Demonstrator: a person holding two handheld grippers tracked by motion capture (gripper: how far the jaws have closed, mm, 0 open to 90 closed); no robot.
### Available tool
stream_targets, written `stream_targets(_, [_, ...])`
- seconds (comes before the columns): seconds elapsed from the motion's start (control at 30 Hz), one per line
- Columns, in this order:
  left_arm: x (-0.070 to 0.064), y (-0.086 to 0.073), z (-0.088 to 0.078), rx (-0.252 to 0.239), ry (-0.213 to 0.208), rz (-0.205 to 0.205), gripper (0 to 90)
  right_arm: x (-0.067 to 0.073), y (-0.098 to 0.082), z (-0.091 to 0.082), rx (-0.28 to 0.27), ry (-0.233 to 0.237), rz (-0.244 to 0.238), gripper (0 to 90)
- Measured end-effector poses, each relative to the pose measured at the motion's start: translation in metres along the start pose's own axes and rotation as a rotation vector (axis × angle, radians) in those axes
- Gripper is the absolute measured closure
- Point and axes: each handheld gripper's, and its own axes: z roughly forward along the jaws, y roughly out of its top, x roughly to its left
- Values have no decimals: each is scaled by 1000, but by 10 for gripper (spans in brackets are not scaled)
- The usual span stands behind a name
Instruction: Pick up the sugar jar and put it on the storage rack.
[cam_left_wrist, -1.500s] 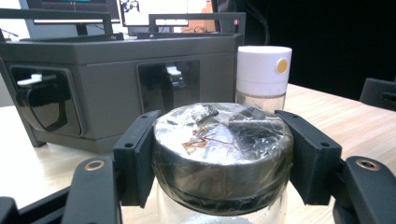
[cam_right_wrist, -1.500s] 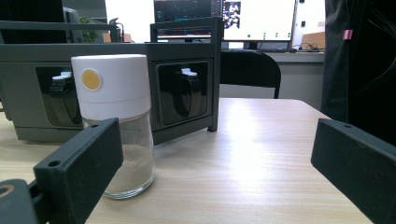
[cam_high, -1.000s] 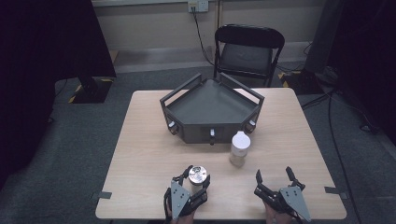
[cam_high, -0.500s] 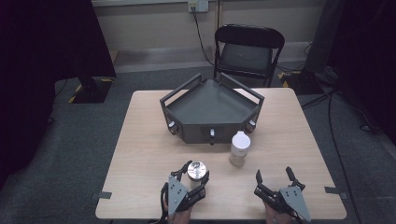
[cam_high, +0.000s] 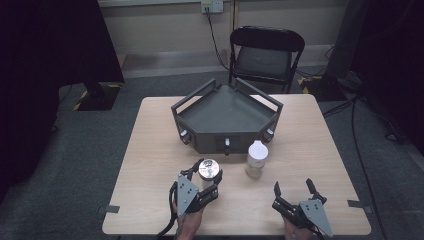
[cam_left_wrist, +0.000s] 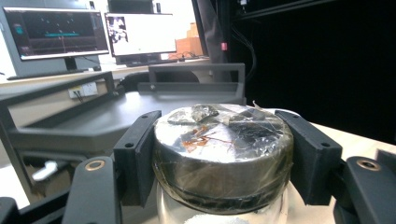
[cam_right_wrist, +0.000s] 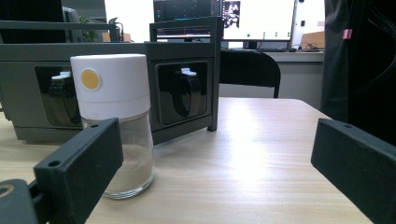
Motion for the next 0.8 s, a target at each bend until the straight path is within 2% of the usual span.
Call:
stream_targets(0.3, [13, 17, 8, -28, 12, -4, 348, 0, 0, 0, -1, 0, -1, 10])
stream_targets(0.43, [14, 22, 13, -36, 34, -7, 347, 0, 0, 0, -1, 0, -1, 10])
stream_targets(0.8, [21, 41, 37, -19, 83, -6, 347, 0, 0, 0, -1, 1, 0, 10])
